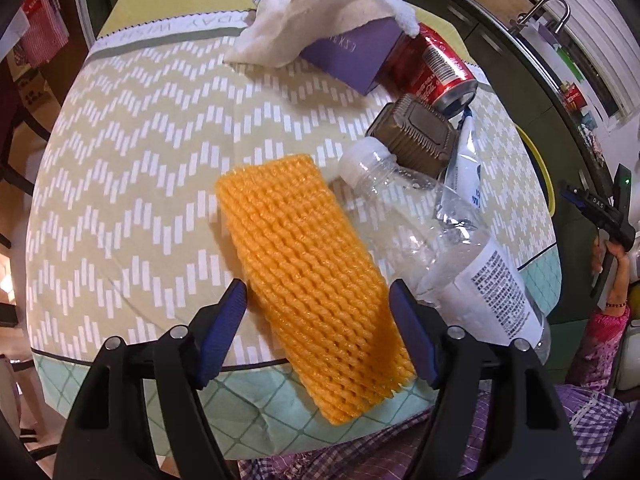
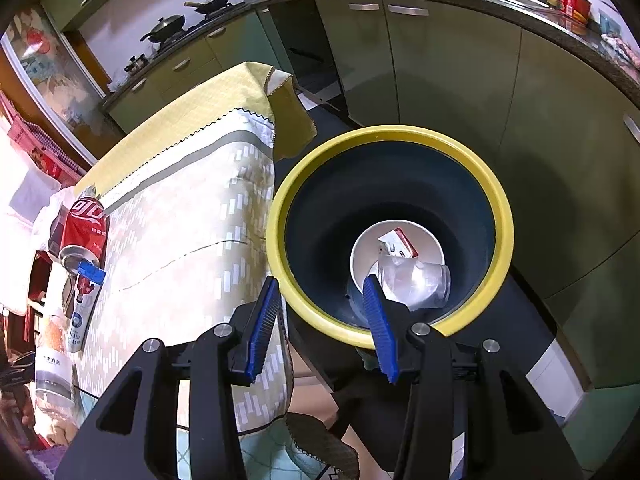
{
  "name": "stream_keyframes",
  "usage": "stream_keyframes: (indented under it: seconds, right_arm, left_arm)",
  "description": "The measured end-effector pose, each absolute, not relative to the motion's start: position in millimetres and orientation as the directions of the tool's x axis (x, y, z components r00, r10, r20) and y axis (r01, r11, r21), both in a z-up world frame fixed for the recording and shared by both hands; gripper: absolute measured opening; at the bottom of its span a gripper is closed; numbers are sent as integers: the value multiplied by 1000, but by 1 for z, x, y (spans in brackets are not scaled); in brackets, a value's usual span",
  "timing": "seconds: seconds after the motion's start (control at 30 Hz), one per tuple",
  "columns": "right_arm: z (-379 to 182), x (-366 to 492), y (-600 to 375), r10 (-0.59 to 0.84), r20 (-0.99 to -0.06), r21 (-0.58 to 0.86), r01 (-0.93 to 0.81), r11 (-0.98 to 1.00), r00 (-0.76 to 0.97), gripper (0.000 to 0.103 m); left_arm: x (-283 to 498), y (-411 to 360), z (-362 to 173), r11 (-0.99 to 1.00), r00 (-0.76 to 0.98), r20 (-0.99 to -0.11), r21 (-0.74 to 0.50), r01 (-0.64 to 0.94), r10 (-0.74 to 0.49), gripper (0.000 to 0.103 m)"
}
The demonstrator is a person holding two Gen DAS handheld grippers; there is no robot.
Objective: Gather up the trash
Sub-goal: 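Grasp the orange foam fruit net with the left gripper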
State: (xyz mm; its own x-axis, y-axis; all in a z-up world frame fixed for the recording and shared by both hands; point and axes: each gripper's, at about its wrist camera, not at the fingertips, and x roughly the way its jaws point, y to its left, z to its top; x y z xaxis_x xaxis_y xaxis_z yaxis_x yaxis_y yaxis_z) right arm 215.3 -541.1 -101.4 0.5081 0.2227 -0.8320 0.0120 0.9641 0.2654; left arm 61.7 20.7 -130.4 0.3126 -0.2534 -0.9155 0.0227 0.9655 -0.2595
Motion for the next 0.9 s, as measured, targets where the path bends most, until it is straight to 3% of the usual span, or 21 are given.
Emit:
stream_keyframes:
  seconds: [0.13,0.2,0.27,0.6,0.9]
  right_arm:
    - [-102,216,-539,227,-832,266,4,964,506,44]
    - [-101,216,-537,231,-830,268,0,963,507,44]
    - [-101,216,-537,232,-828,269,-2,963,510,44]
    - [-100,215,-540,233,-824,273,2,962,516,44]
    - [-88,209,-547,222,-809,269,8,963,545,44]
  left_arm:
    - [63,18,-130,963,325,-909,-269,22,-261,64]
    - [64,19,-131,953,329,-898,-301,22,-291,30]
    - [63,20,-131,936,325,-882,-349,39,-342,15]
    - [55,28,-85,981,480,-857,-190,48,-189,12]
    - [71,-11,-17,968,608,-758,-127,217,-236,13]
